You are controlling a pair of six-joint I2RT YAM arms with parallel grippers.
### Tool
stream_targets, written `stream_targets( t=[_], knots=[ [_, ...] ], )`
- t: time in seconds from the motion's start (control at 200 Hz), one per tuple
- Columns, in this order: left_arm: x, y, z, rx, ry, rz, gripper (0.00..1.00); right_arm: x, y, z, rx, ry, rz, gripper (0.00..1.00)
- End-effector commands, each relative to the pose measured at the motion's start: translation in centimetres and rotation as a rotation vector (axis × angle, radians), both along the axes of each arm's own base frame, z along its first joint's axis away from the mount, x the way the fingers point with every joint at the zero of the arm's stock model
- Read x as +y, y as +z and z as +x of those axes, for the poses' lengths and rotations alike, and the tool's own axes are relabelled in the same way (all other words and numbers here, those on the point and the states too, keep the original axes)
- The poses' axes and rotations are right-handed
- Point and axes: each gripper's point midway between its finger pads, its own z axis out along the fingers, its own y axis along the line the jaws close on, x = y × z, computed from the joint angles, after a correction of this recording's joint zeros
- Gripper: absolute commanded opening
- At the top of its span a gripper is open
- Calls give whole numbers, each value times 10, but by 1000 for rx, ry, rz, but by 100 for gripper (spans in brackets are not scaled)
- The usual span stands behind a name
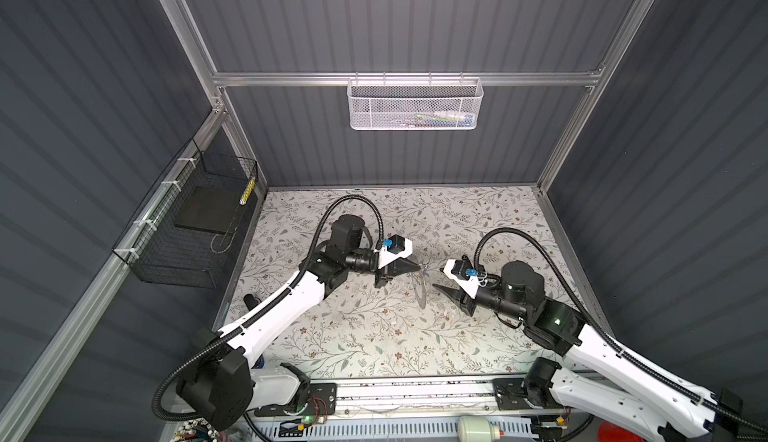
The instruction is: Put the keys on the keyring
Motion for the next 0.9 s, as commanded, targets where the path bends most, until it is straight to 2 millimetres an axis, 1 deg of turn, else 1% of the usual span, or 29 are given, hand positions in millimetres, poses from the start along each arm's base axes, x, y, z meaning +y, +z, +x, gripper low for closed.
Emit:
stream_targets(
  t=[0.0,0.065,0.185,0.245,0.365,0.5,0.6,0.66,0.755,0.895],
  knots=[
    [3,6,-5,4,7,-24,0,-2,20,16,-2,-80,49,43],
    [4,8,-4,-3,13,-35,0,1,16,22,23,-99,32,44],
    [4,12,-4,-7,18,-42,0,9,5,26,85,-93,6,48],
    [3,13,-4,-10,17,-46,0,11,5,30,102,-112,27,50],
    [3,13,-4,-13,20,-47,0,20,6,30,119,-80,66,51],
    [4,12,-4,-13,22,-46,0,20,9,38,116,-118,83,53],
    [3,14,-4,-17,21,-49,0,25,12,42,153,-124,107,52],
    [3,15,-3,-22,25,-52,0,29,9,43,180,-122,104,52],
    [2,18,-2,-28,25,-55,0,28,7,49,186,-155,112,52],
    [1,23,2,-39,43,-63,0,31,10,47,195,-143,162,49]
  ],
)
